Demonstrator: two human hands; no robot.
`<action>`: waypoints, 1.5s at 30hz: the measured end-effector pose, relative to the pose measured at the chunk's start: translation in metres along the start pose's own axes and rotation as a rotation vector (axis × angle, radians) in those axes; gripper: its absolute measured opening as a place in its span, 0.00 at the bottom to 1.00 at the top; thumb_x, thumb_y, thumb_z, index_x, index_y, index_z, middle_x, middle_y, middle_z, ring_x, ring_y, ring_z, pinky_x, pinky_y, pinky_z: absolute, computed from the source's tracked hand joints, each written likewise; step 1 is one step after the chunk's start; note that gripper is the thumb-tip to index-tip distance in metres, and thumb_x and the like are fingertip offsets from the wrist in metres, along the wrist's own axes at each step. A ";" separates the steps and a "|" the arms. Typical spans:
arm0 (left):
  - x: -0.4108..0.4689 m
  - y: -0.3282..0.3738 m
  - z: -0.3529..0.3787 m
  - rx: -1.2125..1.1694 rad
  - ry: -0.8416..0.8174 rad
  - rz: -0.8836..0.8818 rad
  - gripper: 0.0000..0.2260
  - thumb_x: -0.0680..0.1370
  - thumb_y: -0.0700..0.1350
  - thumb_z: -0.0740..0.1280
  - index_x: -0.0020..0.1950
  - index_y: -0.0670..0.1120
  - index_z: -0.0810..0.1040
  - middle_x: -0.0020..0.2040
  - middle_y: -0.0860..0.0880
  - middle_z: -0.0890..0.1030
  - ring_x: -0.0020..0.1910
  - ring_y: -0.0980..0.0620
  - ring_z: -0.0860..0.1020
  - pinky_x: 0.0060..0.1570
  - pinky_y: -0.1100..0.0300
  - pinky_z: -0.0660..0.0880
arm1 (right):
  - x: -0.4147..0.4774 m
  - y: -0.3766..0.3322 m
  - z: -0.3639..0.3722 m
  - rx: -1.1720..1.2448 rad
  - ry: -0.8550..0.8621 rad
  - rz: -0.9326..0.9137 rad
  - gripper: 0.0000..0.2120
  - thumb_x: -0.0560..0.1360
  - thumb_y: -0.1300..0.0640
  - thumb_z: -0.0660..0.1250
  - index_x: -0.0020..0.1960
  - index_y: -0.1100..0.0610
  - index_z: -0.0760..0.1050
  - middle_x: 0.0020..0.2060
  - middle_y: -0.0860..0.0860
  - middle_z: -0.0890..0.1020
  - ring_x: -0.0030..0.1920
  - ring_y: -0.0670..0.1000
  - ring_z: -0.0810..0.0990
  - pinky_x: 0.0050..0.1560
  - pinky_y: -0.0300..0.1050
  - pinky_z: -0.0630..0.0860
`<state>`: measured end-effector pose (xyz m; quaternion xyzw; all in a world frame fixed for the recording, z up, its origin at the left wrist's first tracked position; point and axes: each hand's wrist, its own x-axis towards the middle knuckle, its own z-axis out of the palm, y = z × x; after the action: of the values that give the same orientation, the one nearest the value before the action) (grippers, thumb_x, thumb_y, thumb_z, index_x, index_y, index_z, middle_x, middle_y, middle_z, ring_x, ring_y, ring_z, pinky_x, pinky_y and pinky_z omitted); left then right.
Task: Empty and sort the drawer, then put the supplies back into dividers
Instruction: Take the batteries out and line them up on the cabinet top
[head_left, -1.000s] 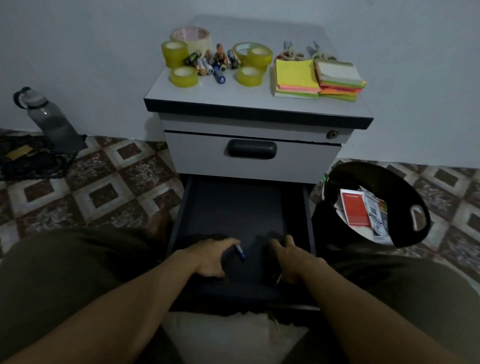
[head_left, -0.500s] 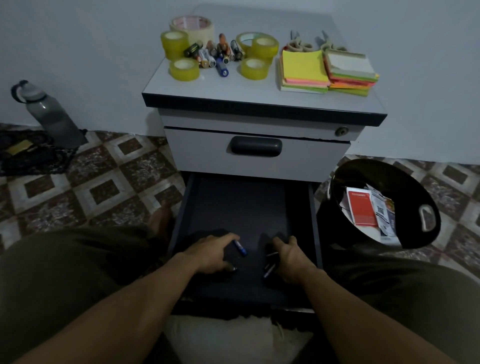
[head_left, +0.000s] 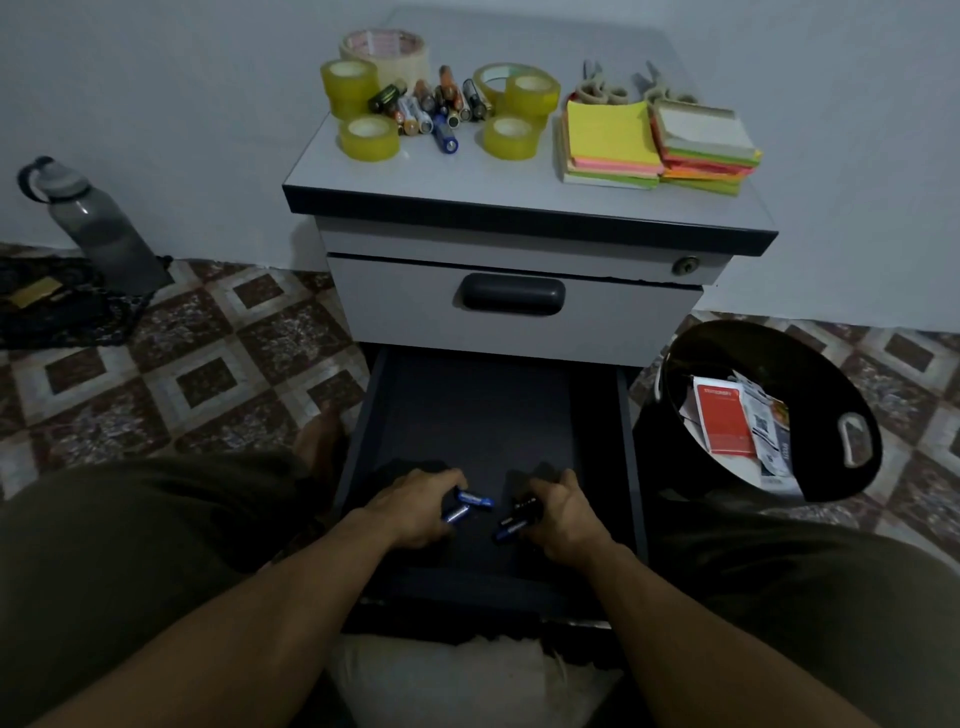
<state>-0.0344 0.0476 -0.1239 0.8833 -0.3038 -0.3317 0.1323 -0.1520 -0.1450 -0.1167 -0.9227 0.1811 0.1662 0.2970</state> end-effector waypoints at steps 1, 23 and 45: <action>0.001 -0.001 0.000 -0.018 0.002 -0.003 0.21 0.71 0.49 0.75 0.58 0.62 0.70 0.52 0.48 0.78 0.48 0.48 0.79 0.47 0.56 0.75 | 0.000 0.000 0.000 0.013 0.012 0.009 0.18 0.70 0.60 0.75 0.59 0.54 0.78 0.58 0.55 0.66 0.48 0.49 0.70 0.57 0.30 0.67; 0.018 0.027 0.008 -0.027 0.147 0.069 0.22 0.67 0.58 0.78 0.56 0.57 0.74 0.55 0.52 0.70 0.52 0.49 0.74 0.50 0.57 0.73 | 0.014 0.006 0.011 0.056 0.181 0.042 0.13 0.70 0.56 0.75 0.52 0.56 0.77 0.49 0.50 0.71 0.54 0.52 0.74 0.48 0.32 0.65; 0.022 0.017 0.001 0.110 0.118 0.200 0.14 0.70 0.53 0.71 0.50 0.59 0.69 0.50 0.58 0.67 0.46 0.55 0.73 0.45 0.58 0.72 | 0.018 0.004 0.009 0.097 0.182 0.086 0.12 0.68 0.60 0.74 0.48 0.52 0.76 0.51 0.50 0.75 0.45 0.46 0.75 0.36 0.27 0.66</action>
<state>-0.0300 0.0204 -0.1284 0.8725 -0.3996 -0.2472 0.1338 -0.1394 -0.1467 -0.1331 -0.9099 0.2546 0.0851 0.3163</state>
